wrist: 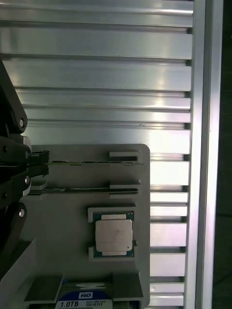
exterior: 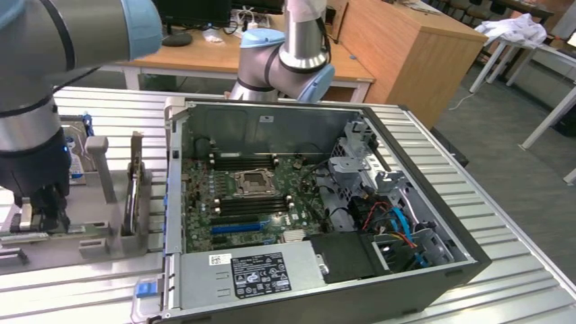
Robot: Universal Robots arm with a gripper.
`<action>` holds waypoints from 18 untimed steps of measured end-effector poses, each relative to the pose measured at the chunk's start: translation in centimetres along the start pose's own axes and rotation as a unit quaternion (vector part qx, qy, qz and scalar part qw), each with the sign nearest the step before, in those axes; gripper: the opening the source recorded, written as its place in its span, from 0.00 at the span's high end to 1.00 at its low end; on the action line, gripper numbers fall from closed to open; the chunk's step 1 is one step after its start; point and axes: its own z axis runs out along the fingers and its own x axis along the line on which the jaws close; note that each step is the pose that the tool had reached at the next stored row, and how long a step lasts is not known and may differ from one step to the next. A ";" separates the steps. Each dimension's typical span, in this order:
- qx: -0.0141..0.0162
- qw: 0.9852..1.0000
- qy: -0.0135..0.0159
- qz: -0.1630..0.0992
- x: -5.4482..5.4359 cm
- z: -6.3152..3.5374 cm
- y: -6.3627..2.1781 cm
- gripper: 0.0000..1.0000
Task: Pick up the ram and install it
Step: 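Pick up the ram and move it above insertion slot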
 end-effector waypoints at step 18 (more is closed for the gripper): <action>0.000 1.000 0.000 0.000 -0.2 -8.20 0.27 0.88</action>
